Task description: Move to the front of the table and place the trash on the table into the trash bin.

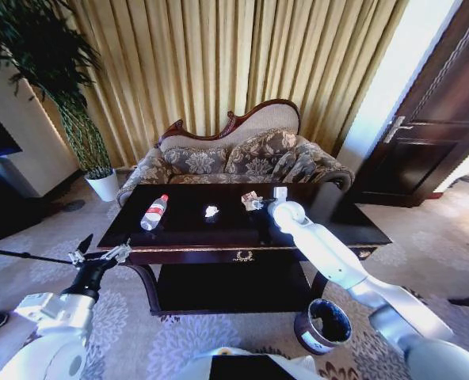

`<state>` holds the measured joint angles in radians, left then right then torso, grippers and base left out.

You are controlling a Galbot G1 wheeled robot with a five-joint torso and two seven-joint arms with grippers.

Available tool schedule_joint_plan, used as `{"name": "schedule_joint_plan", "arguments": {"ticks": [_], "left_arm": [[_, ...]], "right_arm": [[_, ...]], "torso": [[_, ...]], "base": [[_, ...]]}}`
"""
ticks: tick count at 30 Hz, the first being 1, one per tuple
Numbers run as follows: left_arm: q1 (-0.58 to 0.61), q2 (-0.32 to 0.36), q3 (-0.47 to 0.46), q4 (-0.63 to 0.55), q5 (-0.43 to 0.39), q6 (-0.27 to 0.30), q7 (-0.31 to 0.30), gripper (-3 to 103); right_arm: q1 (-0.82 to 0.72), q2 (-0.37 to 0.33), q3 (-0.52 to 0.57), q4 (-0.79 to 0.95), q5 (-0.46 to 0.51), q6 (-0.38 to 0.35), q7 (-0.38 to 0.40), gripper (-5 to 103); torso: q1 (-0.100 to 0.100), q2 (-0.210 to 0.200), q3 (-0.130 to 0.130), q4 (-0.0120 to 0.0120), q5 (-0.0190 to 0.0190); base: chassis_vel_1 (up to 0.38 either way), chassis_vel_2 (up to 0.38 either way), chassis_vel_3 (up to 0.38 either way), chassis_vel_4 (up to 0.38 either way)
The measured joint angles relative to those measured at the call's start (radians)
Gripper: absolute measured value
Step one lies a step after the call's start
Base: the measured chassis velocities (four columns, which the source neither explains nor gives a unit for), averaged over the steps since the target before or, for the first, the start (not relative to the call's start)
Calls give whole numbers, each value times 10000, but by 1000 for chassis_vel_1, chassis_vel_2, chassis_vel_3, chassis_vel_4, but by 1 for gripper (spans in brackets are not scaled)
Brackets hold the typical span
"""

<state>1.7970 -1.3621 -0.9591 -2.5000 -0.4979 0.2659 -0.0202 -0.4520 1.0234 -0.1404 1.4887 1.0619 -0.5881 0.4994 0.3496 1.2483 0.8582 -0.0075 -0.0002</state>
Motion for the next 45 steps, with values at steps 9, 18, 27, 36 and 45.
{"name": "schedule_joint_plan", "arguments": {"ticks": [9,18,27,36,45], "left_arm": [[-19,7,12,0,0,-50,10,100],[-23,-9,27,0,4,-83,21,100],[-56,3,105,0,3,-86,23,100],[-191,65,48,0,-158,-40,1,100],[-426,108,-76,0,-427,-41,4,100]], "right_arm": [[-247,-157,122,164,-135,210,-17,8],[-446,-337,399,611,-13,237,-17,0],[-922,-735,1180,1714,233,895,-100,0],[-2838,-1632,2946,3545,-957,2276,-1158,0],[-5808,-2241,5093,5875,-1820,2646,-1267,0]], "torso": [[0,0,0,-1,1],[0,1,0,0,1],[0,0,0,0,1],[0,1,0,-2,3],[-3,2,-2,0,-1]], "base": [[0,0,0,0],[0,0,0,0],[0,0,0,0],[0,0,0,0],[0,0,0,0]]}}
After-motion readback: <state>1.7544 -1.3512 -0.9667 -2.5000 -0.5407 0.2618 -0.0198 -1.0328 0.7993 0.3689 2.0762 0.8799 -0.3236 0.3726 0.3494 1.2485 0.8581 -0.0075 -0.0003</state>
